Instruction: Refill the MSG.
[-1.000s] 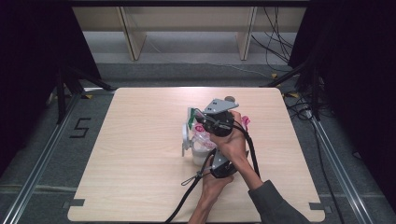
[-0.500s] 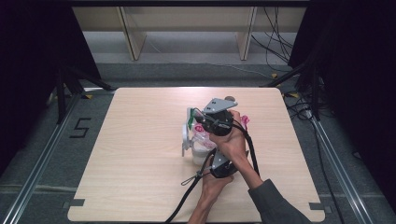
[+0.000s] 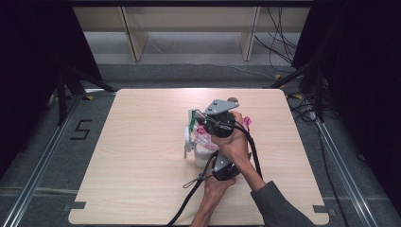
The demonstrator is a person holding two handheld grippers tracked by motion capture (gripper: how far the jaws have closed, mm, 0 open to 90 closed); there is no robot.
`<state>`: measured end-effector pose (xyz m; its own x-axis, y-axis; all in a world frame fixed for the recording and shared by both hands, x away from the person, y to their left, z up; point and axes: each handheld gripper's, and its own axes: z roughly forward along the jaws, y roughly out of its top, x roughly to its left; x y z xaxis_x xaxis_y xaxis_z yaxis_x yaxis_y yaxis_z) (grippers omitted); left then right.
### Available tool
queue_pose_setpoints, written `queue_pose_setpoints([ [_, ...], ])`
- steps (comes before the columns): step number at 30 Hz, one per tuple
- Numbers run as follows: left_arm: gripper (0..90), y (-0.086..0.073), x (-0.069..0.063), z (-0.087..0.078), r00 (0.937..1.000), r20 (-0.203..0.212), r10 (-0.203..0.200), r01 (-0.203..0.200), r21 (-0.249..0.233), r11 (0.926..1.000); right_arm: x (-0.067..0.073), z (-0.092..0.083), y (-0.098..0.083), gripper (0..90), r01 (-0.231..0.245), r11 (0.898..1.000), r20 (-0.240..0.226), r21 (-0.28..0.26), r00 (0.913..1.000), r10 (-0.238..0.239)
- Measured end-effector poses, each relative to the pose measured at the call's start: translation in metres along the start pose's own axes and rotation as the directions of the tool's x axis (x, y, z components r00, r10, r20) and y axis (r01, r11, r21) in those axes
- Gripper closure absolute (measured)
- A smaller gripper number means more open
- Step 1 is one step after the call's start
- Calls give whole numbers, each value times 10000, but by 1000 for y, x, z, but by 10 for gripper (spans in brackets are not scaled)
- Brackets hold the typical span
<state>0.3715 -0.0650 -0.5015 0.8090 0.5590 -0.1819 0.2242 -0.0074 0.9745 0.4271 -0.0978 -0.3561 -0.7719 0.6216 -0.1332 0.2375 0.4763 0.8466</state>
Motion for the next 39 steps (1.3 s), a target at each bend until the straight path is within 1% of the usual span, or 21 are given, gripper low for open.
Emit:
queue_pose_setpoints([
  [1,783,0,0,0,10000,4,-12,12,-14,10000,-1,0,0,900,142,9999,-45,-72,9999,-142],
  [3,783,0,0,0,10000,-9,4,-4,-12,10000,-1,0,0,900,161,9998,-44,-103,9999,-161],
  [6,783,0,0,0,10000,9,-1,1,7,10000,0,0,0,900,-41,10000,35,-41,10000,41],
  [7,783,0,0,0,10000,4,1,-1,6,10000,-1,1,0,900,107,9999,-12,-48,9999,-107],
  [9,783,0,0,0,10000,22,-1,1,21,10000,0,1,0,900,24,10000,-14,56,10000,-24],
  [11,783,0,0,-1,10000,26,-25,25,-9,10000,-1,1,0,900,190,9998,34,108,9998,-190],
  [12,782,0,-1,-1,10000,20,-10,10,-17,10000,0,1,0,900,122,9998,-29,179,9999,-122],
  [14,782,0,0,-1,10000,-3,12,-12,-18,10000,1,1,0,900,11,9998,-66,175,10000,-10],
  [19,783,0,0,0,10000,-16,-15,15,-13,10000,-1,1,1,900,142,9999,-46,-29,9999,-142],
  [20,783,0,0,0,10000,-25,-20,20,-7,10000,-1,1,1,900,157,9998,92,-94,9998,-156],
  [21,783,0,0,0,10000,-30,-29,29,-1,10000,0,2,0,900,8,10000,49,-10,10000,-8],
  [23,783,0,0,0,10000,23,-53,53,32,10000,0,2,1,900,88,9998,-11,153,10000,-88],
  [27,783,1,0,0,10000,-25,-14,14,-39,10000,-2,1,3,900,117,9999,-62,-31,9999,-117],
  [28,782,1,0,0,10000,22,-26,26,38,10000,-2,1,3,900,218,9998,44,-49,9998,-218],
  [30,782,0,0,1,10000,-38,-10,10,2,10000,-1,4,2,900,178,9998,111,128,9998,-180],
  [32,782,0,0,0,10000,-30,-35,35,-41,10000,-2,2,2,900,166,9997,-11,165,9999,-166],
  [33,783,1,0,0,10000,-37,-9,9,-40,10000,-1,1,2,900,27,10000,-14,67,10000,-27],
  [34,783,1,0,0,10000,-24,4,-4,-32,10000,-2,0,3,900,115,9999,-85,-19,9999,-115],
  [36,783,0,-1,1,10000,7,-61,61,-50,10000,-2,1,3,900,434,9990,139,-56,9990,-433],
  [37,782,0,0,1,10000,-17,-23,23,-21,10000,-1,3,2,900,212,9997,-21,154,9998,-212],
  [39,783,1,0,0,10000,-22,-20,20,-25,10000,-3,3,2,900,268,9996,32,-26,9996,-268],
])
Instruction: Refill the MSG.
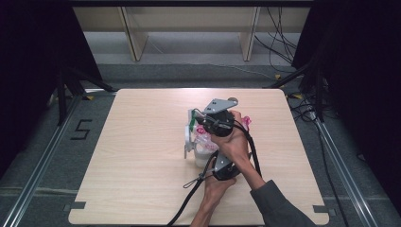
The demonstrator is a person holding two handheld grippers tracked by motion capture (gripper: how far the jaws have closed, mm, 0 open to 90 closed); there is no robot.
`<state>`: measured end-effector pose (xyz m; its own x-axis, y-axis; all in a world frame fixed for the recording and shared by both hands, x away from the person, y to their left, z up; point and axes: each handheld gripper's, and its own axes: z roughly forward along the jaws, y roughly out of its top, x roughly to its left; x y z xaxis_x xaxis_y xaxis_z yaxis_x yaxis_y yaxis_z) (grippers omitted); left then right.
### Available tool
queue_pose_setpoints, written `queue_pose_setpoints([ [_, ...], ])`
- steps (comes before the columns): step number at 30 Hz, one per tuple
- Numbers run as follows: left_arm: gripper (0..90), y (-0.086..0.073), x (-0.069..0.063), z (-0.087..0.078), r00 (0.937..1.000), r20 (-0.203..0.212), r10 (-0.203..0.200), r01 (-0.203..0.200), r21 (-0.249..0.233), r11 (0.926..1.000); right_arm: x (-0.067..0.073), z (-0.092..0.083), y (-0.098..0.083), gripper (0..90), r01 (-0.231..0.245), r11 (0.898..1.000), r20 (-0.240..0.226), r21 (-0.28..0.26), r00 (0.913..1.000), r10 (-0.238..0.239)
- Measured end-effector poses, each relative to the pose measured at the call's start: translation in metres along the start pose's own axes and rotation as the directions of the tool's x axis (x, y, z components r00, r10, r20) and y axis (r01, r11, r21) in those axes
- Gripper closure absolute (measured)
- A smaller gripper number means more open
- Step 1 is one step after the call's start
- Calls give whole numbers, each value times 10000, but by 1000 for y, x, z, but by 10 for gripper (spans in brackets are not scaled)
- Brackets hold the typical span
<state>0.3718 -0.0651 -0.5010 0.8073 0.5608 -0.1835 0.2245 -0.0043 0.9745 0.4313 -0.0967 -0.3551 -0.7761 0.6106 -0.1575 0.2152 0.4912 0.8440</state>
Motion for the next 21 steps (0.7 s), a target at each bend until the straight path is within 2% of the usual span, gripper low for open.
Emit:
queue_pose_setpoints([
  [3,783,1,1,-1,10000,35,42,-43,78,10000,1,-2,0,900,-297,9995,-64,74,9995,298],
  [6,783,0,0,0,10000,11,-4,4,3,10000,1,0,0,900,-31,9999,-13,124,10000,32],
  [7,783,0,0,0,10000,15,10,-10,12,10000,1,-1,0,900,-103,9998,-8,177,9999,103],
  [8,783,1,1,-1,10000,37,48,-48,93,9999,0,0,0,900,15,10000,-41,65,10000,-15],
  [9,784,0,1,0,10000,-22,71,-71,-11,10000,1,-1,0,900,-235,9997,-54,84,9997,235],
  [10,784,1,1,0,9999,-46,95,-95,7,10000,1,-2,1,900,-275,9996,-75,92,9996,276],
  [13,784,0,1,0,10000,40,16,-16,20,10000,2,-1,0,900,-284,9994,-14,186,9996,284],
  [14,784,1,1,0,10000,58,40,-41,107,9999,2,1,0,900,-32,9998,44,189,10000,31],
  [18,785,1,1,0,10000,35,24,-24,-20,10000,0,-2,2,900,-102,9999,-161,117,9998,104],
  [20,785,1,1,0,10000,56,72,-72,45,10000,1,-1,1,900,-43,10000,31,8,10000,43],
  [21,784,0,0,0,10000,28,40,-40,24,10000,2,-1,1,900,-125,9997,18,197,9999,125],
])
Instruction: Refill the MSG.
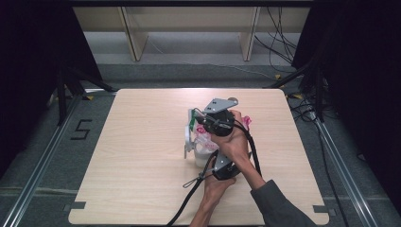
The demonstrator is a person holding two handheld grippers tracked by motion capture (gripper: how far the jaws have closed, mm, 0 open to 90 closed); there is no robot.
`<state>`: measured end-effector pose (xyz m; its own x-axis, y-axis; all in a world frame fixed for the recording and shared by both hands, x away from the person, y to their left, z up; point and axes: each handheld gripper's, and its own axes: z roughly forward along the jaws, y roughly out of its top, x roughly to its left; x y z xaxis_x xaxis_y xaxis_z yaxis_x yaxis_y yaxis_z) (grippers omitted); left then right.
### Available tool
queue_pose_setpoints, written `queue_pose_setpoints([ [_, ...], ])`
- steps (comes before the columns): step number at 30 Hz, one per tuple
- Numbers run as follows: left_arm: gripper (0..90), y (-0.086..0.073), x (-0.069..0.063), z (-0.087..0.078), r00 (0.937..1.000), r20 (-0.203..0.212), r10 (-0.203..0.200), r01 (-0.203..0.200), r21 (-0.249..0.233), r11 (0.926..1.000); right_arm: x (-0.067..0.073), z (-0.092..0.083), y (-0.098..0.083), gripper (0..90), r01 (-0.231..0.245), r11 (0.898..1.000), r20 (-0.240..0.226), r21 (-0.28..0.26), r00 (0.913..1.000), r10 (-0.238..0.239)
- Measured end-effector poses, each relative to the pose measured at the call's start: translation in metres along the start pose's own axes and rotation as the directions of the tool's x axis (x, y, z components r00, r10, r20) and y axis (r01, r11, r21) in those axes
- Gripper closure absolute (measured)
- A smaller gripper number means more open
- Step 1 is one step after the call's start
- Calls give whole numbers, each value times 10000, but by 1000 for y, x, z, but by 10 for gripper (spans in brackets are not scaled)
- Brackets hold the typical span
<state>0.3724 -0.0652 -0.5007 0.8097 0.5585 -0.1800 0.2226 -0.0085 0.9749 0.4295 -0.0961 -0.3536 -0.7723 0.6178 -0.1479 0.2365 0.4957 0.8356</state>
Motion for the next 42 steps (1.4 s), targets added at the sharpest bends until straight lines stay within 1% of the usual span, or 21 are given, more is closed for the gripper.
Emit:
queue_pose_setpoints([
  [1,784,0,0,-1,10000,42,-10,10,52,10000,0,2,0,900,215,9998,51,-38,9998,-214],
  [3,784,1,1,-1,10000,1,16,-16,49,10000,0,1,0,900,-31,10000,-14,40,10000,31],
  [5,785,0,1,0,9999,-85,83,-83,-31,10000,0,0,0,900,-64,9999,-62,-114,10000,63],
  [7,785,1,0,-1,10000,36,-18,18,15,10000,0,0,1,900,-155,9998,-57,-104,9999,155],
  [8,784,0,0,0,10000,-4,14,-14,-4,10000,0,0,0,900,16,10000,-29,23,10000,-16],
  [10,784,0,1,-1,10000,30,34,-34,65,10000,0,3,0,900,227,9997,72,-22,9997,-227],
  [11,784,0,1,-1,10000,6,35,-36,42,10000,1,2,0,900,-12,10000,47,7,10000,12],
  [13,785,0,1,-1,10000,-71,64,-64,-45,10000,0,1,1,900,8,9999,52,-109,10000,-7],
  [14,786,0,1,-1,10000,-61,52,-52,-58,10000,-1,1,2,900,211,9997,-18,-134,9998,-211],
  [19,785,0,1,0,10000,-25,2,-2,-57,10000,1,4,0,900,-11,10000,79,19,10000,10],
  [22,786,0,0,-1,10000,2,-68,68,-119,9999,0,2,1,900,137,9999,-7,35,9999,-137],
  [24,786,0,0,-1,10000,-1,-56,56,-91,9999,0,0,2,900,66,10000,-7,0,10000,-66],
  [27,785,0,1,0,10000,-37,27,-27,-64,10000,1,4,0,900,157,9999,63,47,9999,-157],
  [29,786,0,1,-1,10000,-46,-9,8,-108,9999,1,2,1,900,-19,10000,14,45,10000,19],
  [32,786,0,1,-1,10000,-47,-1,0,-105,9999,1,1,2,900,63,9999,44,-111,10000,-63],
  [33,786,0,1,0,10000,-40,-30,30,-134,9999,0,0,2,900,115,9999,-28,-10,9999,-115],
  [35,786,-1,1,0,10000,-52,-33,33,-119,9999,1,2,1,900,68,10000,87,-37,9999,-68],
  [36,786,-1,1,0,10000,-45,-39,39,-119,9999,-1,2,2,900,232,9997,-51,17,9997,-232],
  [37,786,-1,1,0,10000,-33,-49,49,-123,9999,-1,3,2,900,244,9997,-31,0,9997,-244],
  [41,786,0,1,-1,10000,-33,-42,42,-132,9999,1,3,2,900,120,9999,-54,46,9999,-120],
  [42,786,0,1,-1,10000,-44,-29,28,-112,9999,-1,3,3,900,270,9996,-122,59,9996,-269],
])
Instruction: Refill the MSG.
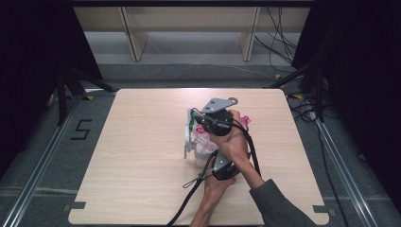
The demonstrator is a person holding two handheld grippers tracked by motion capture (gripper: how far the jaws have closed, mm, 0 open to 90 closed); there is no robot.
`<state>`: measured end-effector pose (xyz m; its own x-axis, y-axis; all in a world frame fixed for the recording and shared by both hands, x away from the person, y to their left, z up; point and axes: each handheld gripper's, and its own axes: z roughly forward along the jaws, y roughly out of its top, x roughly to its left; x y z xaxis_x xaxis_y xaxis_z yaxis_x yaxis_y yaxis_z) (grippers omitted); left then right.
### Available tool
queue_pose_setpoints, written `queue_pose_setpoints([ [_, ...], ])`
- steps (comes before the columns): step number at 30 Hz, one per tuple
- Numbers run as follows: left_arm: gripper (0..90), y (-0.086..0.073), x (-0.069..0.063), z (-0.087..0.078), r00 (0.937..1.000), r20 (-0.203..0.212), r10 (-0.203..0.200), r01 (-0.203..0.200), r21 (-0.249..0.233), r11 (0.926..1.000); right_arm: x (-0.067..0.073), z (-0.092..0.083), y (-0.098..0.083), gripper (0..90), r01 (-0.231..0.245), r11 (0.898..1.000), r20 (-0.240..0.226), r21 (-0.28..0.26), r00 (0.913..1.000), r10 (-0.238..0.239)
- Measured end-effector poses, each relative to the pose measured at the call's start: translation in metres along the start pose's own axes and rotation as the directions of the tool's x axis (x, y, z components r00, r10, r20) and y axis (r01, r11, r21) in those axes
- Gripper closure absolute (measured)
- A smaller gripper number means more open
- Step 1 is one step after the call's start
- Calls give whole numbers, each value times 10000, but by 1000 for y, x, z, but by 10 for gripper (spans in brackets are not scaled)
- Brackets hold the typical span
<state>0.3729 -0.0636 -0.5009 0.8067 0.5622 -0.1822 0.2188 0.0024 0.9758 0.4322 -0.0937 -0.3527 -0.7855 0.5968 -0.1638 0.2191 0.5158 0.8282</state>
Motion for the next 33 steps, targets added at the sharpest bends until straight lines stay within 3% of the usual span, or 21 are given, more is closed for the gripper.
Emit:
queue_pose_setpoints([
  [3,786,0,0,0,10000,10,-18,18,-14,10000,-1,0,0,900,182,9997,227,-190,9996,-178],
  [8,786,1,0,1,9999,57,-122,122,-61,9999,1,2,1,900,-250,9997,230,29,9994,249],
  [12,786,1,-2,3,9995,72,-296,298,-248,9992,1,1,1,900,-238,9997,215,-7,9995,238],
  [14,785,1,-1,2,9999,44,-144,144,-122,9998,0,2,1,900,-18,9998,129,176,9999,16],
  [18,787,1,0,2,9999,86,-116,116,-25,9999,-1,0,1,900,-228,9997,215,-70,9995,229],
  [20,786,1,0,2,9999,115,-86,86,-5,10000,-2,2,1,900,304,9995,310,-39,9991,-303],
  [21,786,1,1,2,9999,116,-83,83,-2,10000,0,2,1,900,-131,9999,256,72,9996,130],
  [22,786,1,0,2,9999,61,-110,110,-36,9999,0,1,1,900,-214,9998,211,52,9995,213],
  [25,787,2,1,2,10000,76,-58,59,-41,10000,-1,0,2,900,-201,9998,223,-84,9995,203],
  [26,787,2,1,2,10000,71,-42,42,1,10000,-2,1,2,900,105,9999,167,-16,9998,-104],
  [29,787,1,1,2,9999,46,-93,93,-28,10000,0,2,1,900,-175,9998,261,13,9995,174],
  [30,787,1,1,2,9999,40,-104,104,-39,9999,-3,2,2,900,94,9999,108,-35,9999,-94],
  [31,787,1,1,2,9999,49,-100,100,-41,9999,0,1,2,900,-292,9996,200,-61,9994,293],
  [32,787,1,1,2,10000,45,-26,26,-10,10000,-1,0,2,900,-156,9999,146,56,9998,156],
  [33,787,1,0,3,9997,82,-249,250,-141,9996,1,2,2,900,-129,9999,270,9,9996,128],
])
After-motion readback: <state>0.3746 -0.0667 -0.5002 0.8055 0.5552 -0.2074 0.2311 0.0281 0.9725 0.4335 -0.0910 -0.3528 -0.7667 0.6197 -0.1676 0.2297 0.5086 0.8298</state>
